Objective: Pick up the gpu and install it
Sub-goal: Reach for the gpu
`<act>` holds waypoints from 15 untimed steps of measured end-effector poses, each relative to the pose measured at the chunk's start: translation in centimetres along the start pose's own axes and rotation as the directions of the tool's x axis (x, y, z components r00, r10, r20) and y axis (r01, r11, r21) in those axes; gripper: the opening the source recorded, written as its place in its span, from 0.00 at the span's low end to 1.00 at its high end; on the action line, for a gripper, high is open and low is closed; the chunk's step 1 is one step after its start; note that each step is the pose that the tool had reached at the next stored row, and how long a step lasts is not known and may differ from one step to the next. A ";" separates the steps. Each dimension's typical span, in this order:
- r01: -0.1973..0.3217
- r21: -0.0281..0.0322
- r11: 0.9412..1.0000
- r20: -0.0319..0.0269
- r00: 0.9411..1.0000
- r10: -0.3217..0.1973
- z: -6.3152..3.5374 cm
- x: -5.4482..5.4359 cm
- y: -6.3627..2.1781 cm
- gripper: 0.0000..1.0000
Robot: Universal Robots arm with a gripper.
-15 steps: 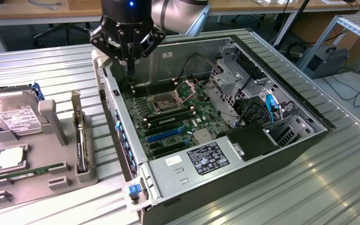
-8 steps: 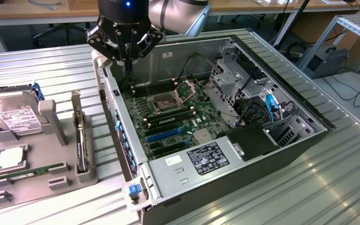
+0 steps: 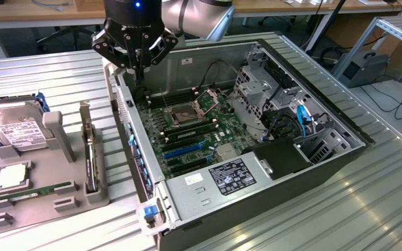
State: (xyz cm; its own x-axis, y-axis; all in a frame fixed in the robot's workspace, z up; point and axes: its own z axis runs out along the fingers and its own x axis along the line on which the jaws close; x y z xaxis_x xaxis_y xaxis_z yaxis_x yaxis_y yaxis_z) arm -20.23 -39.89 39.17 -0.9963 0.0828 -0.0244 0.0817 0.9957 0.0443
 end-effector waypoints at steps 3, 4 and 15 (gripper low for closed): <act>0.000 0.000 1.000 0.000 1.000 0.000 0.00 0.4 -0.03 0.11; 0.000 0.000 1.000 0.000 1.000 0.000 0.00 0.5 -0.04 0.11; 0.000 0.000 1.000 0.000 1.000 0.000 -0.03 1.7 -0.14 0.11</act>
State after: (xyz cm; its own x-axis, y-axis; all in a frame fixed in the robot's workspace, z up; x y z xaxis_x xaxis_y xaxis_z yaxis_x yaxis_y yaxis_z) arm -21.94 -39.89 39.15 -0.9963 0.0829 -0.0245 0.0817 0.9957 0.0444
